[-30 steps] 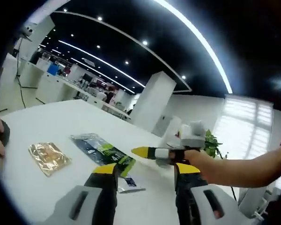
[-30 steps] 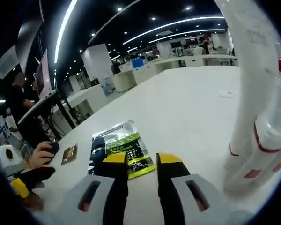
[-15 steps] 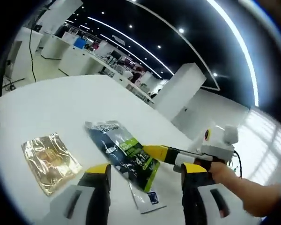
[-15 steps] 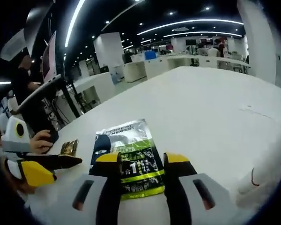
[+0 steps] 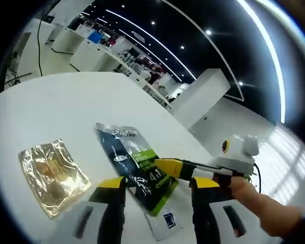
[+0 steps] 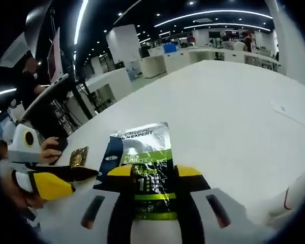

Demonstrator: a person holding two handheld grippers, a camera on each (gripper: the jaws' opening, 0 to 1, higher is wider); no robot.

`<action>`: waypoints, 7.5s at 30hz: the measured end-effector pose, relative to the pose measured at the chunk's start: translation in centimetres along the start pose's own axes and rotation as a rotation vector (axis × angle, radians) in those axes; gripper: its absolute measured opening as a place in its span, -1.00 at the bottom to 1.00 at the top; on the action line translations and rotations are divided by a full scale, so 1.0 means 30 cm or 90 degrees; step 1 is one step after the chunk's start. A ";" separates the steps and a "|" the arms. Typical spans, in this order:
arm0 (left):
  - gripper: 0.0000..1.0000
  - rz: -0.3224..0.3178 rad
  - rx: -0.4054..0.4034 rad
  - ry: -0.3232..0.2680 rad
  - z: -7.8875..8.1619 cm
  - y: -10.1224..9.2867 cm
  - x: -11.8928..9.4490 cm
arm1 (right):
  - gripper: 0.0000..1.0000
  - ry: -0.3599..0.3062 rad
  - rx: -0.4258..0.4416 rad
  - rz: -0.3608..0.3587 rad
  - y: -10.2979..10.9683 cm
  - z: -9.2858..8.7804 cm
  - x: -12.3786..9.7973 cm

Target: Arrange the skincare products in the storage area until every visible bottle or jar stands upright without overlapping.

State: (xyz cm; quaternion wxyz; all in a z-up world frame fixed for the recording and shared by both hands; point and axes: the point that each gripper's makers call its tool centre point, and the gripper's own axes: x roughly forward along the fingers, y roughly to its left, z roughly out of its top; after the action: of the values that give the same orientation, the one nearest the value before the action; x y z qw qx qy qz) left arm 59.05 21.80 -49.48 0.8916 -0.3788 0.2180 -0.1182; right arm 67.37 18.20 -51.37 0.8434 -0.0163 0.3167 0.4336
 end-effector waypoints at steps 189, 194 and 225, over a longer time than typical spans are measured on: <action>-0.94 -0.093 0.233 -0.026 -0.135 -0.214 0.227 | -0.77 -0.186 -0.038 -0.111 -0.074 -0.144 -0.357; -0.95 -0.082 0.234 -0.039 -0.123 -0.205 0.220 | -0.70 -0.118 -0.104 -0.120 -0.083 -0.195 -0.321; -0.78 -0.062 0.269 -0.080 -0.097 -0.190 0.166 | -1.00 -0.051 -0.177 -0.155 -0.185 -0.162 -0.305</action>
State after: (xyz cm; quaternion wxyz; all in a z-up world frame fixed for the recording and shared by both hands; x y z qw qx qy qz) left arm 61.76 14.22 -48.62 0.9562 -0.2004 0.1142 -0.1802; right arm 65.07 6.66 -51.61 0.8912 -0.1537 0.2157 0.3683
